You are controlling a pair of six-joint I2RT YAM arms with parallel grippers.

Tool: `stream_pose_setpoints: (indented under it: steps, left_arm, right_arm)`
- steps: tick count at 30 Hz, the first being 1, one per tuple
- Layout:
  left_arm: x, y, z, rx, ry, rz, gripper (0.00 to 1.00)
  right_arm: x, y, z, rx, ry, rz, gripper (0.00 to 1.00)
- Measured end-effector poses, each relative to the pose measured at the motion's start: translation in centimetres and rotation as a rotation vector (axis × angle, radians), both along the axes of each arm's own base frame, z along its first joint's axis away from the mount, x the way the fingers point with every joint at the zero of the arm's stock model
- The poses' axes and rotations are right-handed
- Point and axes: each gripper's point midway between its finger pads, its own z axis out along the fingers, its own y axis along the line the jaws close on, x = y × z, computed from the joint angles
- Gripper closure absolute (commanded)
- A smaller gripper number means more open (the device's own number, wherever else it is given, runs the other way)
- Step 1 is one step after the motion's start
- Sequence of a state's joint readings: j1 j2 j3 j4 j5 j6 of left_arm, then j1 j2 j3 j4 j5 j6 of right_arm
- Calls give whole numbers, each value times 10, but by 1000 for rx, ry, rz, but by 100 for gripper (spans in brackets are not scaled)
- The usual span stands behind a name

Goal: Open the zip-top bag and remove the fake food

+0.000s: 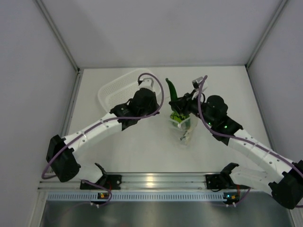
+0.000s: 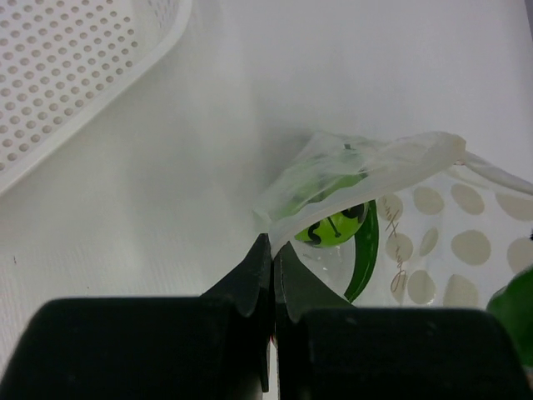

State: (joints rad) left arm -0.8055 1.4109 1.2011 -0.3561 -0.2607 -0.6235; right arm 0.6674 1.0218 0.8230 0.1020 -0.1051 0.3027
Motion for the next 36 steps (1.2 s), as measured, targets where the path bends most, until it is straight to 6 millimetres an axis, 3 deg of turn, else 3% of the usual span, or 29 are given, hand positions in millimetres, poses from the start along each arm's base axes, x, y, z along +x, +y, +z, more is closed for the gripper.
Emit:
stream_pose_setpoints:
  steps: [7, 13, 18, 22, 24, 26, 31, 36]
  left_arm:
    - [-11, 15, -4, 19, -7, 3, 100]
    - [-16, 32, -2, 30, -25, 35, 100]
    - [-22, 44, 7, 36, -41, 49, 100]
    - [-32, 61, 17, 38, -60, 72, 100]
    - [-38, 70, 27, 26, -80, 80, 100]
    - [-42, 76, 36, 14, -100, 87, 100]
    - [-52, 91, 40, 12, -126, 96, 100]
    - [-57, 97, 34, 28, -116, 90, 100]
  right_arm:
    - [-3, 25, 54, 298, -14, 77, 100]
    - [-2, 60, 82, 456, 92, 221, 100]
    - [19, 69, 125, 428, 59, 200, 98]
    - [56, 68, 152, 355, -2, 122, 98]
    - [86, 68, 148, 292, 3, 70, 98]
    - [119, 71, 131, 216, 22, 22, 97]
    - [190, 89, 44, -7, 142, -62, 93]
    - [226, 98, -43, -215, 230, -119, 92]
